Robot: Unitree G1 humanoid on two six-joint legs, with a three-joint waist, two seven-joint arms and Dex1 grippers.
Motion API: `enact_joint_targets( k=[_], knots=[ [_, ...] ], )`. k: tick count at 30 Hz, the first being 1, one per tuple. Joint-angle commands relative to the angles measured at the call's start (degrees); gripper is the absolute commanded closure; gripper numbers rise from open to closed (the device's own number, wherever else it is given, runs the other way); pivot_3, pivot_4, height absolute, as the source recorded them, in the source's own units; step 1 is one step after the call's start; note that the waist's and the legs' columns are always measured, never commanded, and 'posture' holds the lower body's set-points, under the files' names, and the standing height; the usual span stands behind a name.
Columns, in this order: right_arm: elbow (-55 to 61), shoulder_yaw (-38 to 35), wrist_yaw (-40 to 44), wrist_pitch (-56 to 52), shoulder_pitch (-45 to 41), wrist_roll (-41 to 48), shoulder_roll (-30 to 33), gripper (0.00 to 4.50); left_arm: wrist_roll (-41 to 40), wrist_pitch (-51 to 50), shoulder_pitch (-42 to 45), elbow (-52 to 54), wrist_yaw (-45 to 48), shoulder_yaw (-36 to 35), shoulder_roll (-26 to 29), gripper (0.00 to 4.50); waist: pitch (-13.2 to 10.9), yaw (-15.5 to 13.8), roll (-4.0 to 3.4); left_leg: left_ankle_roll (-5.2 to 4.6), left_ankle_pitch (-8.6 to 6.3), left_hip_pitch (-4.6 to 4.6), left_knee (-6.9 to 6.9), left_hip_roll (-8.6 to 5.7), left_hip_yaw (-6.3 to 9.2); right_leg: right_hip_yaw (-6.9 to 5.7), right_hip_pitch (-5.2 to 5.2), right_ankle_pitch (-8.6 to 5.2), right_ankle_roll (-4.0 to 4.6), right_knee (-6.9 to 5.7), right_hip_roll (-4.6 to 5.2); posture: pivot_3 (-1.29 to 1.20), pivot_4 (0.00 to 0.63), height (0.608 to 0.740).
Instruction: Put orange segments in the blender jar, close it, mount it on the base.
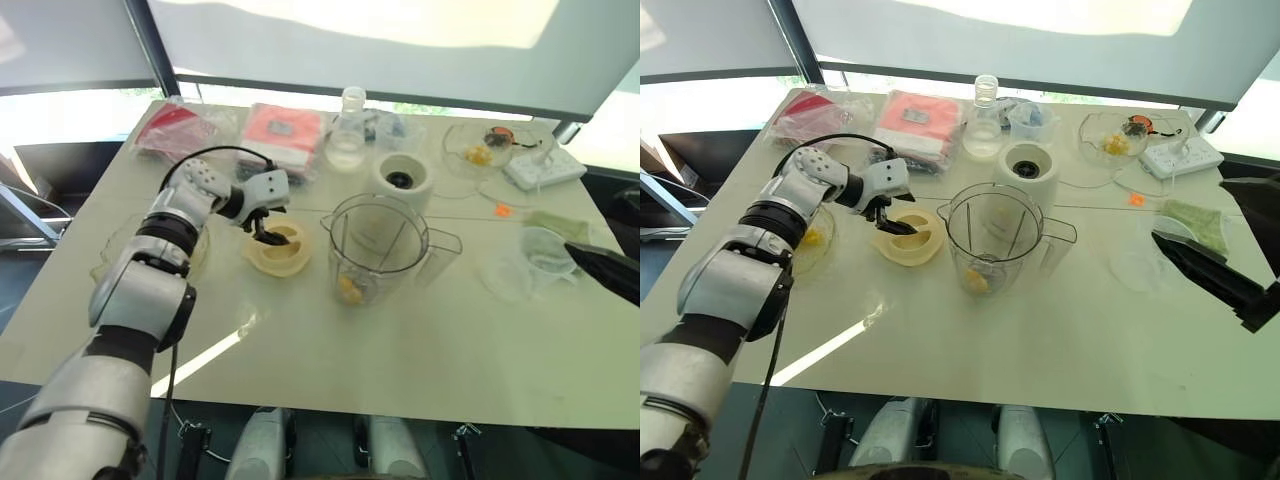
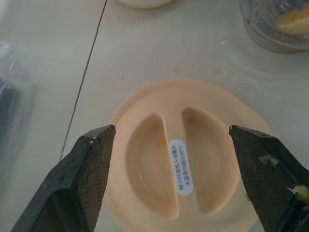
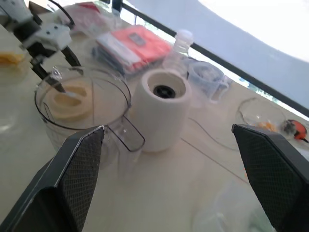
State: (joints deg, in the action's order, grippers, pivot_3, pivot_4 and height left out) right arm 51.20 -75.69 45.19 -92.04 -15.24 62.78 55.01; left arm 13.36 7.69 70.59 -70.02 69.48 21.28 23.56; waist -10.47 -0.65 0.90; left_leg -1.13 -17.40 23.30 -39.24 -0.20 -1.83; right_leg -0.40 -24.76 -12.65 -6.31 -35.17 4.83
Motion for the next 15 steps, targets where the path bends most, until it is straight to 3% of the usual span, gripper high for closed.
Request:
enact_joint_targets(
  k=[1, 5, 14, 15],
  knots=[
    [0.7, 1.45, -6.75, 2.33, -1.26, 6.35, -2.43, 0.05, 4.49, 0.04, 1.42, -1.61, -2.55, 2.17, 0.14, 0.59, 0.0, -0.01, 0.0, 0.0, 0.0, 0.0, 0.0, 0.01, 0.01, 0.0, -0.02, 0.0, 0.0, -0.02, -0.01, 0.0, 0.15, 0.74],
    [-0.18, 3.07, -15.42, 7.95, 1.56, 14.05, -3.08, 0.05, 6.11, -1.84, 1.33, -3.56, -4.87, 2.16, -1.51, 0.59, 0.01, -0.25, 0.0, 0.0, 0.0, 0.06, 0.01, 0.0, 0.05, -0.01, -0.09, 0.0, 0.0, -0.09, -0.01, 0.0, 0.15, 0.74],
    [-1.16, 4.21, -30.89, 25.07, 18.06, 28.17, 0.37, 0.05, 7.93, -5.07, -0.23, -5.38, -6.68, 1.87, -3.97, 0.59, 0.05, -0.16, 0.08, 0.0, 0.0, 0.05, -0.02, -0.15, -0.01, -0.05, 0.03, 0.07, -0.13, 0.01, 0.24, 0.0, 0.15, 0.74],
    [-1.13, 4.29, -31.74, 26.63, 19.6, 28.96, 0.77, 0.02, 8.66, -4.79, -0.45, -5.41, -7.36, 2.41, -3.99, 0.83, 0.06, -0.11, 0.08, 0.0, 0.0, 0.03, -0.02, -0.14, -0.01, -0.05, 0.03, 0.08, -0.13, -0.01, 0.23, 0.0, 0.15, 0.74]
  ],
)
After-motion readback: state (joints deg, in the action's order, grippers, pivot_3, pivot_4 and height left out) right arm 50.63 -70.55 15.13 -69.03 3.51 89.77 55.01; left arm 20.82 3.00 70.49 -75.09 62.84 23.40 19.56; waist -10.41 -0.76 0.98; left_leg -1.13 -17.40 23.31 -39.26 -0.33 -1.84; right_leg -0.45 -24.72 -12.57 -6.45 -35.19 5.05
